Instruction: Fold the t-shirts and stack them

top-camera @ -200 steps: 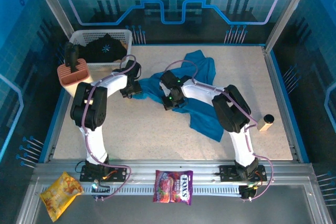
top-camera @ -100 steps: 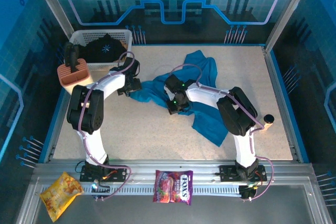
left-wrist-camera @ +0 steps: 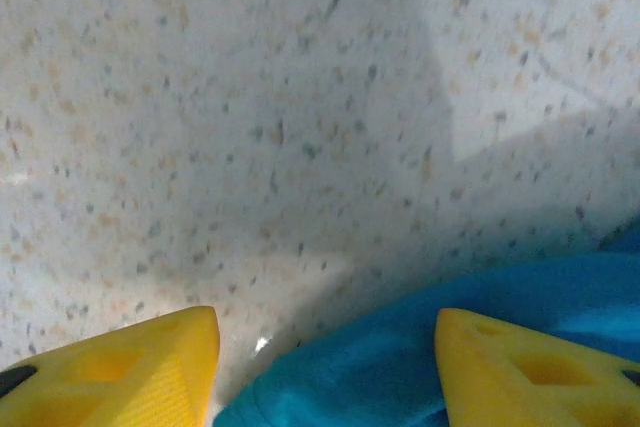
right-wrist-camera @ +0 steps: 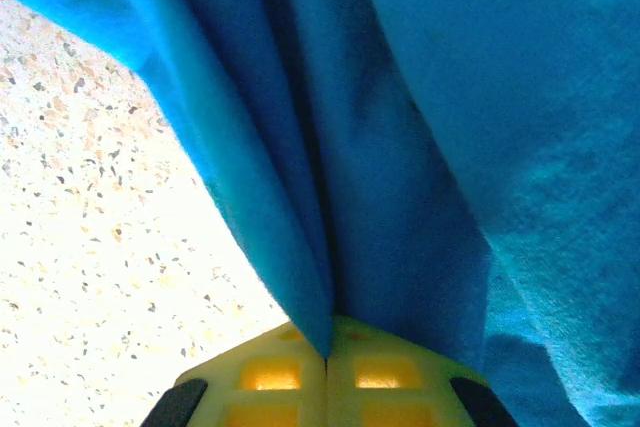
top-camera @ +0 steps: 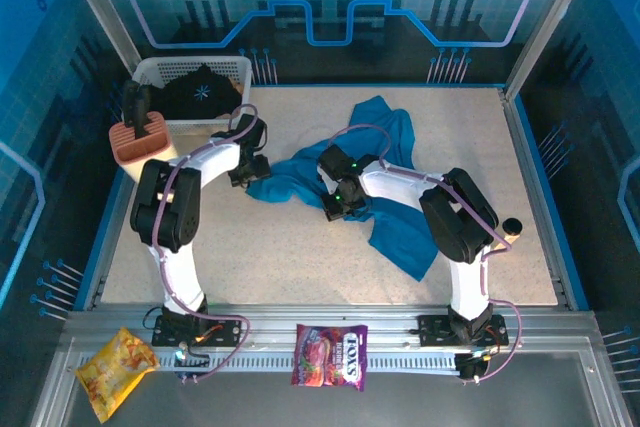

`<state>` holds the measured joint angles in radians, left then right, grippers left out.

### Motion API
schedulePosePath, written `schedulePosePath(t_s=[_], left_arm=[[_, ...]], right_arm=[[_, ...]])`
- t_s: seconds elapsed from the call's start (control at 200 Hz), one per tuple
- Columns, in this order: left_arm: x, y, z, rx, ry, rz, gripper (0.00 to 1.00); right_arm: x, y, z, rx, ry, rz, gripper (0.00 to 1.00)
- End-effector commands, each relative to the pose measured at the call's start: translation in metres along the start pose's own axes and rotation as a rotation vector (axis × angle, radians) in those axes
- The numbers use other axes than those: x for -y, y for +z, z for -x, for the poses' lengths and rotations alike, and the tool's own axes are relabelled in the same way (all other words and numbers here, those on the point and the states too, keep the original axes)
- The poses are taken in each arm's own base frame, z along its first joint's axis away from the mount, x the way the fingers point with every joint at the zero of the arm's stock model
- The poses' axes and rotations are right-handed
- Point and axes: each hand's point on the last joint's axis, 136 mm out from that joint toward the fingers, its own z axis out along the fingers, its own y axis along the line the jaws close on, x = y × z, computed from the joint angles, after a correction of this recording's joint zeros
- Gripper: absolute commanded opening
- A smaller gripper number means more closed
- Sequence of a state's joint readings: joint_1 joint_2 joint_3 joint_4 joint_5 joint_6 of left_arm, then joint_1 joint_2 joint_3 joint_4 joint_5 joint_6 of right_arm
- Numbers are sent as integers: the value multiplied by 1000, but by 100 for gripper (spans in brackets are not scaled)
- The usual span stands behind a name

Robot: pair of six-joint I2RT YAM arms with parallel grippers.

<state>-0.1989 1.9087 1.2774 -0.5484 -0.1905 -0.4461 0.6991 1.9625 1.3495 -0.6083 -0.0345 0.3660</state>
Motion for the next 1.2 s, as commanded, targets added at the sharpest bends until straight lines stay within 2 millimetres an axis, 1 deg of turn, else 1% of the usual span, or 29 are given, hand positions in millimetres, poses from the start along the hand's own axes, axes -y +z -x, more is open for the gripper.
schedulePosePath(t_s=[0.0, 0.065, 0.18, 0.26, 0.325, 0.4, 0.5, 0.616, 0.776, 0.936, 1.031, 1.061, 1.091, 1.196], left_arm=[[1, -29, -4, 17, -15, -59, 62], [-5, -40, -4, 38, -14, -48, 65], [-17, -57, 0, 84, -11, -6, 66], [-20, -63, -2, 89, -6, 2, 64], [-20, -62, -8, 66, -2, -7, 63], [-18, -56, -19, 7, 7, -19, 62], [-14, -43, -35, -73, 22, -35, 56], [-16, -27, -45, -105, 24, -26, 53], [-15, -9, -46, -115, 22, -17, 52], [-14, 19, -48, -144, 25, 13, 53], [-14, 21, -40, -116, 32, 35, 52], [-14, 22, -37, -108, 30, 42, 49], [-14, 23, -35, -105, 32, 49, 42], [-10, 25, -29, -108, 42, 53, 8]], right_arm=[[2, -8, 5, 16, 23, 9, 0], [2, -7, 6, 17, 24, 10, 0], [2, -5, 5, 14, 26, 14, 0], [1, -5, 4, 13, 27, 16, 0], [2, -4, 4, 11, 31, 17, 0], [2, -3, 3, 9, 31, 14, 0], [1, -3, 3, 7, 32, 18, 0], [1, -3, 3, 7, 33, 20, 0], [-1, -2, 3, 6, 35, 25, 0], [-2, -3, 2, 5, 34, 27, 0], [-2, -4, 2, 5, 33, 30, 0], [-3, -5, 2, 4, 32, 31, 0], [-3, -6, 2, 6, 32, 32, 0], [-6, -12, 2, 12, 23, 40, 0]])
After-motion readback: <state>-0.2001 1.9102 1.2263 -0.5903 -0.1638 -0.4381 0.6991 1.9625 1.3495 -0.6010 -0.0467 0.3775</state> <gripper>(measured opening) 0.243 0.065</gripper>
